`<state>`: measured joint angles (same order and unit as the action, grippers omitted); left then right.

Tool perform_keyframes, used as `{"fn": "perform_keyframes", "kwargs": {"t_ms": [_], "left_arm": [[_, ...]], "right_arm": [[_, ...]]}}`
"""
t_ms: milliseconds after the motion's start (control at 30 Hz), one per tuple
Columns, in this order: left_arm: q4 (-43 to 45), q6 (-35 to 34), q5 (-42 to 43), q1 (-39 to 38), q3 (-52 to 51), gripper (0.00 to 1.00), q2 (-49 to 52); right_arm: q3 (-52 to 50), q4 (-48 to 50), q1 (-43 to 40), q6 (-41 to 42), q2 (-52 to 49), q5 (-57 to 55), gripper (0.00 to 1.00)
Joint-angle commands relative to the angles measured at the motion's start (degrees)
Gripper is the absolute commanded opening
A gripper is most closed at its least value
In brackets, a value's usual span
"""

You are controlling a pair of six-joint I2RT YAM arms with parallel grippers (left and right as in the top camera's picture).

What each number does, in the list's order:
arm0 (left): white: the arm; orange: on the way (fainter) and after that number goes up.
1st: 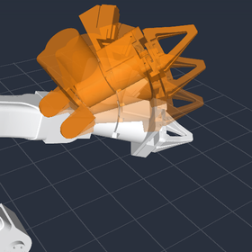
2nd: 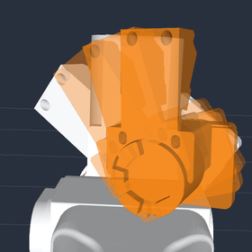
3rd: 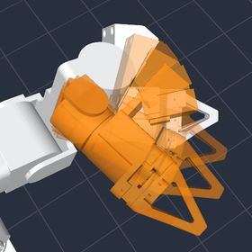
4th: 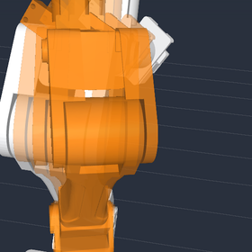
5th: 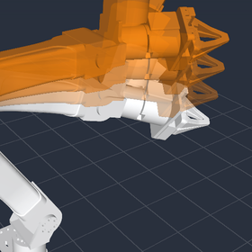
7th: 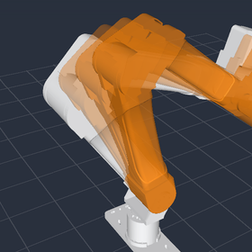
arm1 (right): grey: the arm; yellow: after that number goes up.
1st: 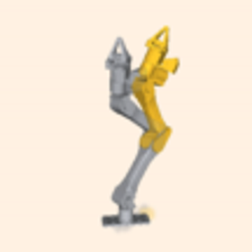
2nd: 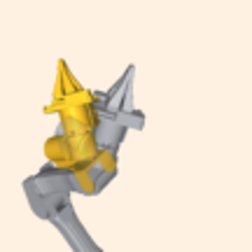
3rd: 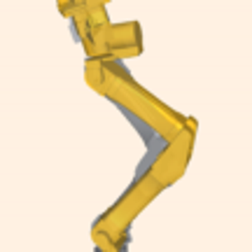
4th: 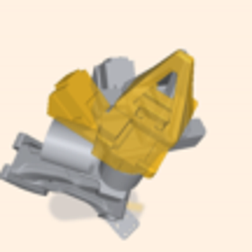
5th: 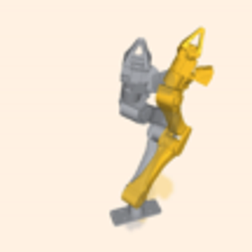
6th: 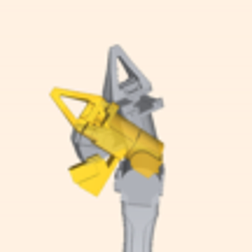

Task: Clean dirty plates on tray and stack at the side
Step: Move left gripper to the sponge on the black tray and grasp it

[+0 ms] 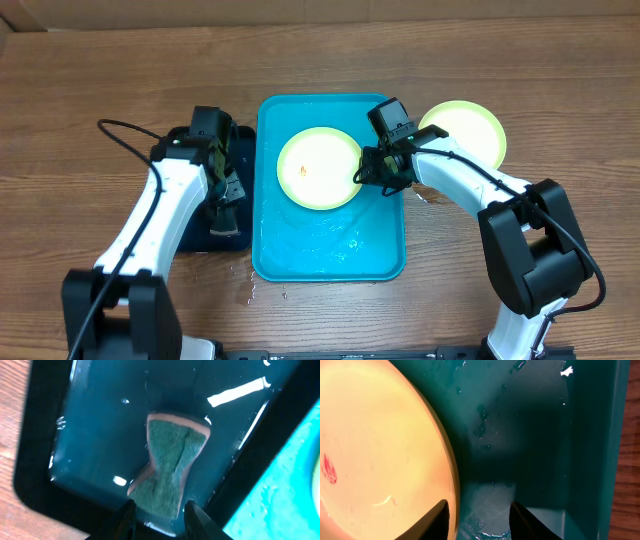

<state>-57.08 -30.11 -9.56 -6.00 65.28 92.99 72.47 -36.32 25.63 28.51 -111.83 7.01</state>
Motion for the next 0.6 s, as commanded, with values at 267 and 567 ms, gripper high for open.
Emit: {"fn": "perform_keyframes", "kwargs": {"t_ms": [267, 567], "left_arm": [[1.97, 0.55, -0.90, -0.24, -0.04, 0.31, 7.93], [3.37, 1.51, -0.17, -0.24, -0.04, 0.28, 12.39]], "right_arm": [[-0.11, 0.00, 0.09, 0.22, 0.70, -0.94, 0.42], [-0.11, -0.02, 0.09, 0.22, 0.70, -0.94, 0.42]]}}
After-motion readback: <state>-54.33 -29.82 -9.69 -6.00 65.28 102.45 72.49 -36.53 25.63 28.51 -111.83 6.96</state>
